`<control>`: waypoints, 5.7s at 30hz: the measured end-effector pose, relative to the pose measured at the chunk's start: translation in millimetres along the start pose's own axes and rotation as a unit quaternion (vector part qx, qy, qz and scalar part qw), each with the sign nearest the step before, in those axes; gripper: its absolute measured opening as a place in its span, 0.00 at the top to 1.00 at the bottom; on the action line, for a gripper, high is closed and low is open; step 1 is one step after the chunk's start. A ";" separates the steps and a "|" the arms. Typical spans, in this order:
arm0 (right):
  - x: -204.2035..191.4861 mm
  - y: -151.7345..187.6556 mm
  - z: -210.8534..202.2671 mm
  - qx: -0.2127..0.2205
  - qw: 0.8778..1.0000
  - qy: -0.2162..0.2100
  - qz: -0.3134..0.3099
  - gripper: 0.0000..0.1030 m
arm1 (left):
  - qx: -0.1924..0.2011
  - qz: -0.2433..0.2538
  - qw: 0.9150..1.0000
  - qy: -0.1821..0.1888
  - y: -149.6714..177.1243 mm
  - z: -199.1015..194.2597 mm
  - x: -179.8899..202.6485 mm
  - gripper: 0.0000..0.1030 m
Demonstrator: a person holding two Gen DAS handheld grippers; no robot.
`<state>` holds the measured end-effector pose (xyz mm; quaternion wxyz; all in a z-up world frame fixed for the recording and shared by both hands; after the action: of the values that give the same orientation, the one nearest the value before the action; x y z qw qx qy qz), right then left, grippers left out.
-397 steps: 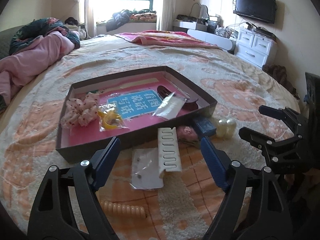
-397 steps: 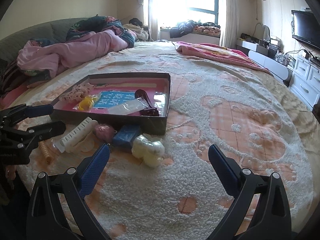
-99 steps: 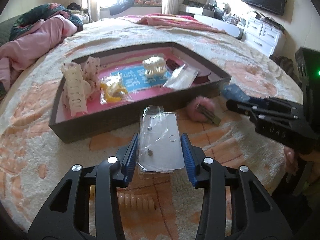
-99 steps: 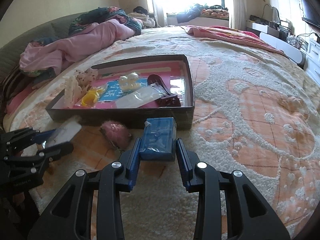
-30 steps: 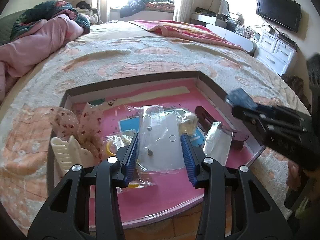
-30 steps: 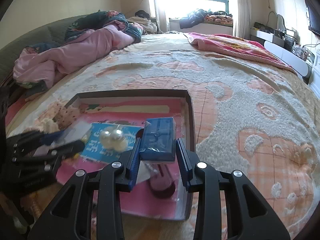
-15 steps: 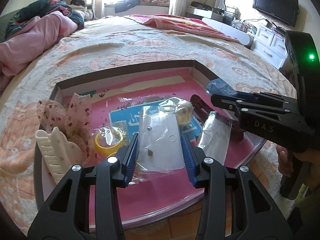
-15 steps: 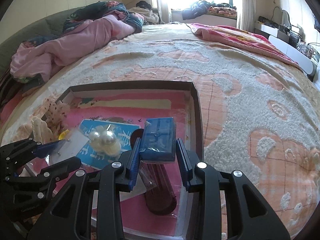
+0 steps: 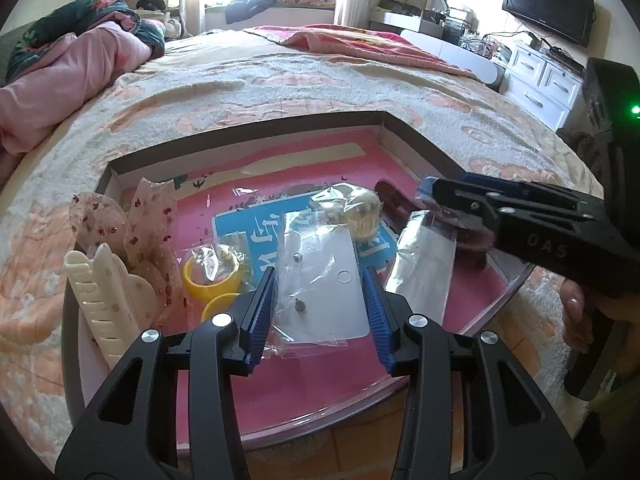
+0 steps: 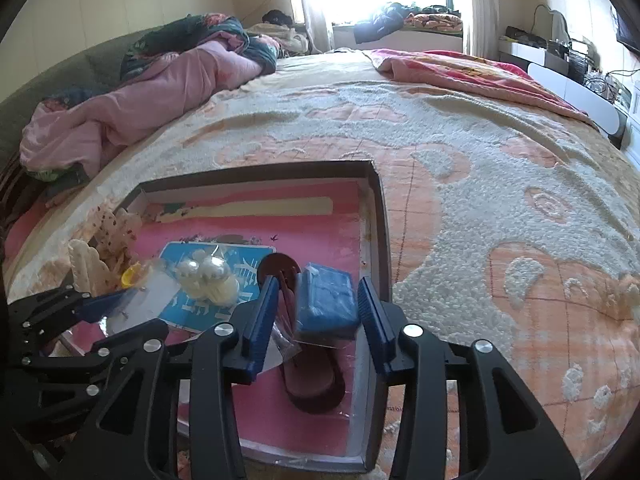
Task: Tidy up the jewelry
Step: 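Carry the screw packet with left tool while right tool carries the blue case into the box, then open both tools to release packet and case in the box, then move left tool to the beige spiral hair tie while right tool reaches the pink pom keychain, then grip the pink pom keychain with right tool while left tool grips the spiral hair tie, then carry the hair tie with left tool while right tool carries the keychain into the box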
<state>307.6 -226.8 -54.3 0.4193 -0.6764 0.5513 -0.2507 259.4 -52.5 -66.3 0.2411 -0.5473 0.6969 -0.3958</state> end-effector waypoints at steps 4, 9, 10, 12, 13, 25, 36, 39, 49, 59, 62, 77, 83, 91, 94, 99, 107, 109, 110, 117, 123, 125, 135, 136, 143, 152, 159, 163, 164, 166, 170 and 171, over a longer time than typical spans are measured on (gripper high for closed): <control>2.3 -1.9 -13.0 0.016 1.000 0.003 0.006 0.56 | 0.003 -0.001 1.000 -0.004 1.1 -3.2 0.9 0.60; 1.6 -1.6 -35.5 0.038 0.999 0.000 0.012 0.47 | 0.019 -0.006 1.000 -0.012 0.3 -13.7 1.1 0.37; 1.1 -1.7 -40.1 0.043 0.999 -0.001 0.012 0.45 | 0.023 -0.006 1.000 -0.015 -0.1 -16.7 1.0 0.36; -1.0 -2.5 -48.0 0.052 0.999 -0.001 0.011 0.44 | 0.030 -0.008 0.999 -0.018 -0.9 -23.0 -0.1 0.29; -1.6 -2.7 -51.8 0.056 0.998 -0.002 0.010 0.41 | 0.032 -0.009 0.999 -0.019 -1.9 -25.3 -0.2 0.28; -20.8 8.9 -99.1 0.083 0.996 -0.018 -0.012 0.30 | 0.078 -0.027 0.995 -0.055 0.1 -76.1 -4.9 0.11; -32.9 27.4 -120.7 0.077 0.996 -0.031 -0.024 0.29 | 0.092 -0.033 0.992 -0.082 20.5 -112.9 -3.8 0.11; -34.8 33.2 -122.6 0.074 0.996 -0.031 -0.030 0.29 | 0.094 -0.034 0.991 -0.085 25.0 -120.8 -4.0 0.11; -43.5 49.4 -121.6 0.057 0.997 -0.035 -0.041 0.29 | 0.089 -0.046 0.990 -0.098 41.9 -141.2 -11.0 0.11; -53.3 56.4 -118.2 0.050 0.997 -0.041 -0.052 0.29 | 0.075 -0.058 0.990 -0.107 62.1 -157.1 -12.3 0.11; -54.4 58.5 -116.7 0.048 0.996 -0.042 -0.055 0.29 | 0.066 -0.065 0.990 -0.109 69.2 -159.3 -12.4 0.11; -54.8 72.9 -96.5 0.024 0.997 -0.038 -0.068 0.29 | -0.007 -0.116 0.991 -0.067 105.1 -145.7 -17.6 0.13; -60.2 78.9 -82.9 0.006 0.996 -0.042 -0.082 0.29 | -0.014 -0.131 0.990 -0.040 106.0 -132.2 -15.0 0.27; -70.1 83.1 -59.9 -0.021 0.994 -0.062 -0.085 0.55 | -0.009 -0.143 0.988 -0.061 103.8 -118.3 -18.0 0.53; -75.8 83.8 -60.2 -0.021 0.993 -0.073 -0.093 0.67 | -0.007 -0.138 0.988 -0.067 101.4 -117.3 -19.0 0.78; -76.9 80.1 -70.7 -0.008 0.992 -0.089 -0.087 0.68 | 0.001 -0.122 0.991 -0.051 95.2 -119.7 -13.7 0.88; -66.0 66.7 -94.4 0.023 0.993 -0.094 -0.065 0.68 | 0.043 -0.090 0.994 -0.043 69.9 -128.1 -4.7 0.89; -62.9 63.1 -97.8 0.030 0.993 -0.091 -0.062 0.68 | 0.048 -0.092 0.994 -0.039 61.9 -125.7 -5.3 0.89; -61.1 60.7 -99.8 0.034 0.994 -0.091 -0.059 0.68 | 0.049 -0.092 0.994 -0.038 58.4 -123.5 -4.9 0.89; -54.5 49.7 -106.8 0.054 0.994 -0.081 -0.058 0.68 | 0.065 -0.090 0.993 -0.030 34.8 -111.7 -1.8 0.89; -45.9 41.9 -102.4 0.059 0.995 -0.067 -0.054 0.68 | 0.073 -0.083 0.994 -0.023 21.3 -99.8 -0.1 0.89; -43.0 37.9 -98.7 0.060 0.995 -0.062 -0.051 0.68 | 0.072 -0.084 0.994 -0.022 17.5 -93.0 -1.1 0.89; -33.8 25.3 -77.3 0.054 0.996 -0.042 -0.051 0.68 | 0.065 -0.096 0.993 -0.028 0.7 -62.9 -16.6 0.89; -33.0 23.7 -74.3 0.053 0.996 -0.041 -0.051 0.68 | 0.064 -0.095 0.993 -0.031 -0.6 -59.6 -18.6 0.89; -34.6 18.0 -55.8 0.044 0.997 -0.033 -0.063 0.68 | 0.063 -0.104 0.992 -0.043 -4.3 -48.1 -30.5 0.89; -42.2 12.8 -28.4 0.022 0.996 -0.037 -0.077 0.68 | 0.060 -0.101 0.992 -0.051 -13.5 -32.1 -41.8 0.89; -49.0 19.0 -13.4 -0.001 0.996 -0.061 -0.067 0.66 | 0.046 -0.105 0.992 -0.048 -8.5 -21.3 -45.0 0.89; -54.8 23.1 -14.5 -0.008 0.995 -0.075 -0.067 0.65 | 0.037 -0.107 0.993 -0.044 -5.7 -16.4 -44.9 0.88; -56.7 24.5 -15.5 -0.010 0.995 -0.077 -0.069 0.64 | 0.036 -0.107 0.993 -0.044 -5.0 -16.3 -44.8 0.88; -59.3 26.3 -17.3 -0.011 0.994 -0.081 -0.071 0.59 | 0.036 -0.106 0.993 -0.044 -4.0 -16.4 -44.2 0.88; -61.4 29.5 -22.7 -0.012 0.994 -0.084 -0.070 0.53 | 0.032 -0.105 0.993 -0.041 -3.1 -17.0 -44.1 0.88; -61.5 30.5 -24.3 -0.014 0.994 -0.085 -0.070 0.50 | 0.030 -0.105 0.993 -0.041 -2.8 -17.0 -44.1 0.88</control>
<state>255.4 -176.3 -59.7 0.4367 -0.7376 0.4686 -0.2135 260.4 -5.8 -58.6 0.2429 -0.6261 0.6127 -0.4167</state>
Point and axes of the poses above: each gripper's, at about its wrist camera, not at the fingertips, and z roughly the way its jaws point, x to its right, y to its underside, the point moved 1 cm from there along z, roughly the way its jaws point, and after that the axes turned 12 degrees about x, right-handed, at the moved point
